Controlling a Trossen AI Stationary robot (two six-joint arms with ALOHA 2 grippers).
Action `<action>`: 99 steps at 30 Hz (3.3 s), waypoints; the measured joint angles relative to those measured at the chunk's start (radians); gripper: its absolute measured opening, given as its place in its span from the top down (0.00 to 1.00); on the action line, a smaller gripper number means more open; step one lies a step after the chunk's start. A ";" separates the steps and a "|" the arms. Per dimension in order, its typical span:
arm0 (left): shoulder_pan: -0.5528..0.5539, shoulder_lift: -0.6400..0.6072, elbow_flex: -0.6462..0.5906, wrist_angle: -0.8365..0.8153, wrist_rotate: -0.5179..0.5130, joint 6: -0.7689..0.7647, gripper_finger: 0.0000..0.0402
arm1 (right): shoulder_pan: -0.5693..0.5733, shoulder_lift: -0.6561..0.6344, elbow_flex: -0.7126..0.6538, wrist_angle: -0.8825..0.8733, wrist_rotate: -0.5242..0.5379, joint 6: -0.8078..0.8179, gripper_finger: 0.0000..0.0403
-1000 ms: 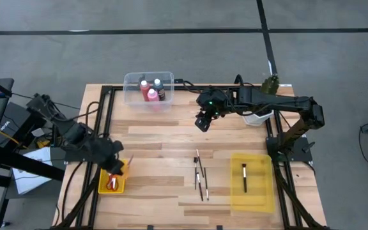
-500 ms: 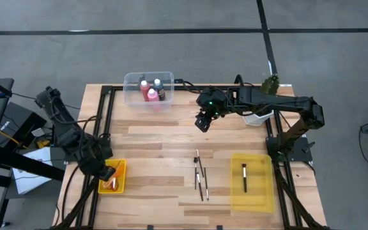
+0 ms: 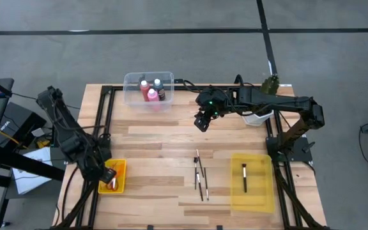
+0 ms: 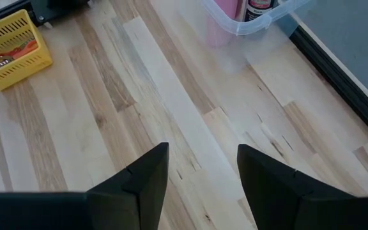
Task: Pick & Place Paint Supplies
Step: Put the yellow scissors into the yellow basket, then put the eyeshadow brush into the yellow bin
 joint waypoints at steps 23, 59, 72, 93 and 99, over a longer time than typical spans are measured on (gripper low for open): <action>0.002 0.100 -0.111 0.148 0.006 -0.050 0.97 | 0.000 0.000 0.000 0.001 -0.002 -0.017 0.55; 0.002 0.100 -0.203 0.274 0.000 -0.060 0.95 | -0.035 0.000 0.000 0.000 -0.003 -0.018 0.55; 0.002 0.100 -0.203 0.264 0.000 -0.056 0.79 | -0.035 0.000 0.000 0.000 -0.006 -0.018 0.55; 0.002 0.100 -0.203 0.153 0.000 -0.048 0.80 | -0.035 0.000 0.000 0.000 -0.030 -0.025 0.55; 0.002 0.099 -0.203 0.219 -0.002 0.046 0.80 | -0.035 0.000 0.000 0.000 -0.030 -0.025 0.55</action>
